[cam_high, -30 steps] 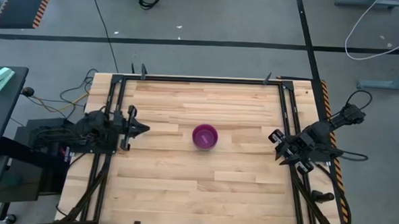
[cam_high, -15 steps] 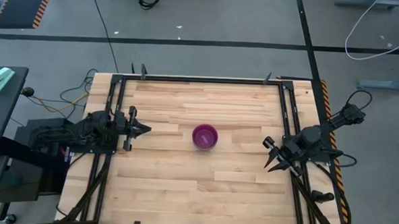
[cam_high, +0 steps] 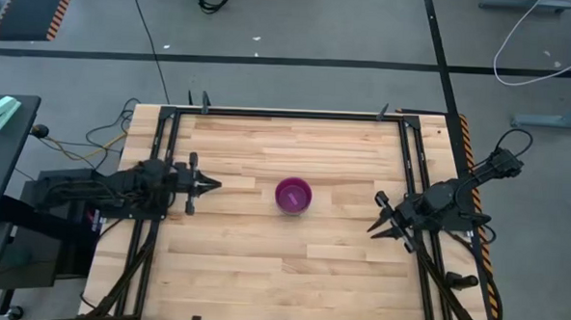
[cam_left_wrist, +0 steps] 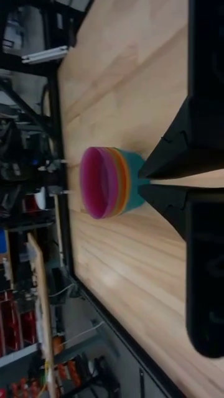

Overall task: Nest bowls inside each other
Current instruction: Return to Home Position

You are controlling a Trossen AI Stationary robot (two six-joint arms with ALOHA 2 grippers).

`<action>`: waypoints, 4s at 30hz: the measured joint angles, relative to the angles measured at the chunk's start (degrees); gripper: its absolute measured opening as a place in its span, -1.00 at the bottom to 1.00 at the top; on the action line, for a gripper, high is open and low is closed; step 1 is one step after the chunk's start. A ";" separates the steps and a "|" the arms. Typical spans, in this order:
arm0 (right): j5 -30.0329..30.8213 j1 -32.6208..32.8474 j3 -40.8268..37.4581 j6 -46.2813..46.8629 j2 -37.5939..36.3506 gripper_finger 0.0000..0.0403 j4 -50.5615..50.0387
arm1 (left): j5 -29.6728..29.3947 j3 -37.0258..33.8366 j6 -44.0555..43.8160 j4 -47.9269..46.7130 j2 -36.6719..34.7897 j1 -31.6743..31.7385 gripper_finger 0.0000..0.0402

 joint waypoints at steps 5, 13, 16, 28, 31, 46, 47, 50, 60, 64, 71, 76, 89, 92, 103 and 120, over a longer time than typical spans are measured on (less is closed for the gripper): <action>0.64 0.00 0.00 -0.49 0.00 -0.56 -1.69 | -0.11 0.00 0.35 -0.02 1.79 0.69 -0.82; 0.64 0.00 0.00 -1.07 0.00 -0.56 -2.94 | -0.20 -0.02 1.74 -0.09 2.43 3.47 -0.87; 0.64 0.00 0.00 -1.07 0.00 -0.56 -2.93 | -0.17 -0.04 1.86 -0.09 2.47 4.14 -0.87; 1.06 0.00 0.00 -1.52 0.00 -0.56 -2.90 | 0.87 -0.15 2.19 1.31 3.00 7.94 -0.84; 1.08 0.00 0.00 -1.90 0.00 -0.56 -2.88 | 1.55 -0.17 2.21 1.70 3.00 8.72 -0.86; 1.08 0.00 0.00 -2.65 0.00 -0.56 -2.88 | 1.55 -0.15 0.20 1.14 3.00 14.70 -0.82; 1.06 0.00 0.00 -2.82 0.00 -0.56 -2.88 | 1.55 -0.15 0.20 1.03 3.00 14.84 -0.82; 1.06 0.00 0.00 -3.29 0.00 -0.56 -2.88 | 1.55 -0.15 0.25 0.94 3.00 15.06 -0.83; 1.06 0.00 0.00 -3.78 0.00 -0.56 -2.85 | 1.60 -0.15 0.26 1.68 3.02 15.06 -0.87; 1.06 0.00 0.00 -3.65 0.00 -0.56 -2.81 | 1.70 -0.15 0.25 1.75 3.02 15.04 -0.84; 1.06 0.00 0.00 -3.65 0.00 -0.56 -2.81 | 1.73 -0.15 0.25 1.84 3.04 15.04 -0.83; 1.06 0.00 0.00 -3.65 0.00 -0.56 -2.81 | 1.73 -0.15 0.23 1.88 3.04 15.04 -0.87; 1.05 0.00 0.00 -3.65 0.00 -0.56 -2.81 | 1.68 -0.15 0.25 1.95 3.06 15.02 -0.83; 1.04 -0.01 0.00 -3.64 0.00 -0.56 -2.81 | 1.68 -0.15 0.23 1.97 3.06 15.04 -0.82; 1.04 0.00 0.00 -3.63 0.00 -0.56 -2.81 | 1.64 -0.15 0.24 2.01 3.06 15.02 -0.87; 1.04 0.00 0.00 -3.62 0.00 -0.56 -2.81 | 1.62 -0.15 0.23 2.05 3.06 15.03 -0.87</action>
